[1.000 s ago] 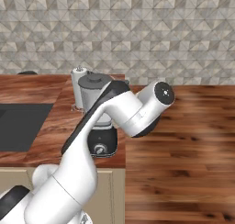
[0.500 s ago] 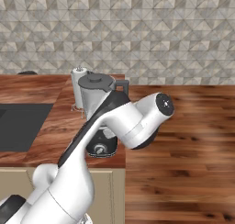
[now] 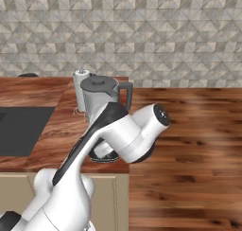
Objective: Grab the lemon wedge and garlic from the fridge, place them in the blender, close the lid, and turn on the blender to create a marinade.
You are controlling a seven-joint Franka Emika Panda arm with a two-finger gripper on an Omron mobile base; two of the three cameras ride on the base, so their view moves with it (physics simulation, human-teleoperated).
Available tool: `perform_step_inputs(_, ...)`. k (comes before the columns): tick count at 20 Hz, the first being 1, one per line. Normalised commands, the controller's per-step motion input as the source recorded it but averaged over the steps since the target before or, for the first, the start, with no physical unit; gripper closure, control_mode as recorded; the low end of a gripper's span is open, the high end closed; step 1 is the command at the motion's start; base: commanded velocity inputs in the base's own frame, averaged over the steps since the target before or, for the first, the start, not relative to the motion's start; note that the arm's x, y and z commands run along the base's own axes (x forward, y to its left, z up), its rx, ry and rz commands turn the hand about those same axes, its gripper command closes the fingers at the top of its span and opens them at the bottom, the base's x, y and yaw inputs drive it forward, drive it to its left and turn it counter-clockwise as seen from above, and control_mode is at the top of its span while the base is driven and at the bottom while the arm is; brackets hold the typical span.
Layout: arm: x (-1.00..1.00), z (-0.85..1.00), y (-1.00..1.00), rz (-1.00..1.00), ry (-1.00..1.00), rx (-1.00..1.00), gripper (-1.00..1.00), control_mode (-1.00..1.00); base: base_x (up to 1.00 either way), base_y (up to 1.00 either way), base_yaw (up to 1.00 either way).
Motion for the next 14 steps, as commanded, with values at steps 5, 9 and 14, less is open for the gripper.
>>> perform_step_inputs(5, -0.18, -0.22, 0.49, 0.17, 0.07, 0.06, -1.0, -1.0, 0.0, 0.0, 0.0)
perform_step_inputs(9, -0.19, -0.12, 0.39, 0.13, 0.08, 0.04, -1.0, -1.0, 0.0, 0.0, 0.0)
perform_step_inputs(14, -0.12, -0.01, 0.21, 0.04, 0.05, 0.05, -1.0, -1.0, 0.0, 0.0, 0.0)
